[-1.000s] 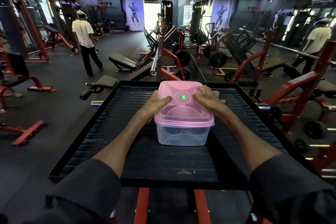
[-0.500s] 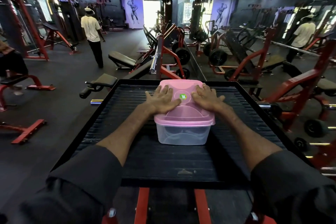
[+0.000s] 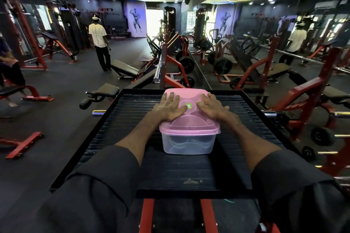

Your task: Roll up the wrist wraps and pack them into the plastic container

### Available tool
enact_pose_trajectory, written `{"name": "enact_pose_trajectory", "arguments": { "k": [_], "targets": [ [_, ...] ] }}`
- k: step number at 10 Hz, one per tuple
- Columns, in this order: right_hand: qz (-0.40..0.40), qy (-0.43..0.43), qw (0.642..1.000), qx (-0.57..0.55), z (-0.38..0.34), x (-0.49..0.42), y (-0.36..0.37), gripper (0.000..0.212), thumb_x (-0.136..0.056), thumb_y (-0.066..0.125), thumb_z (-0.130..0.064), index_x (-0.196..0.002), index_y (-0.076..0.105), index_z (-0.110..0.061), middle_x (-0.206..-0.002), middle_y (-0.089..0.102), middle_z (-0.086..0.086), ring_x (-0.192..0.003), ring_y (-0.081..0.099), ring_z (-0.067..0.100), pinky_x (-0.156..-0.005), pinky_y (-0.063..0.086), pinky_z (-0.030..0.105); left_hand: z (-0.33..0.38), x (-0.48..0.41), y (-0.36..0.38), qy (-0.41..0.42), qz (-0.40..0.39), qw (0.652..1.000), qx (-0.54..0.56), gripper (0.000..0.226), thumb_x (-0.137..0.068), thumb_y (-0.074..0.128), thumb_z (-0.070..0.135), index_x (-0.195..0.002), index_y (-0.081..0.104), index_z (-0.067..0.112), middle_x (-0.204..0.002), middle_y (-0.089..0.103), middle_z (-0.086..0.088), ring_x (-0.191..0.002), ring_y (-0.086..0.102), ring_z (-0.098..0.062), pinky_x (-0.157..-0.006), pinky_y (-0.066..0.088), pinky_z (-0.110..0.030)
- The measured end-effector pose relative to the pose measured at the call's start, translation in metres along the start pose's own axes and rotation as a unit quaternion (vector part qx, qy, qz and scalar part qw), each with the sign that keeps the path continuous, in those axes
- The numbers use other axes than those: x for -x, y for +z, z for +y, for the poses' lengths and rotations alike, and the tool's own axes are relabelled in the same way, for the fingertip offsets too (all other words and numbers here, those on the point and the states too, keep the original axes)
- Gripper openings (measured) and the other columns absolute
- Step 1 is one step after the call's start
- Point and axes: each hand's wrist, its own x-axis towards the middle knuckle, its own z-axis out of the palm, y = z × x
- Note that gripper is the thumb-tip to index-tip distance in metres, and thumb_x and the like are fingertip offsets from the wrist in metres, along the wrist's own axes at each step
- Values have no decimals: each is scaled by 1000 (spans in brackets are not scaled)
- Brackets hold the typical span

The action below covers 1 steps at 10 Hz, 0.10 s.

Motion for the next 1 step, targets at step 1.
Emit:
{"name": "enact_pose_trajectory", "arguments": {
  "k": [1],
  "targets": [
    [40, -19, 999, 6, -4, 5, -4, 61, -104, 35, -50, -160, 24, -26, -171, 12, 3, -156, 12, 33, -118, 0, 67, 8, 6, -1, 9, 7, 1000, -16, 84, -101, 20, 64, -160, 0, 8, -168, -13, -16, -154, -18, -31, -126, -7, -49]
  ]
}}
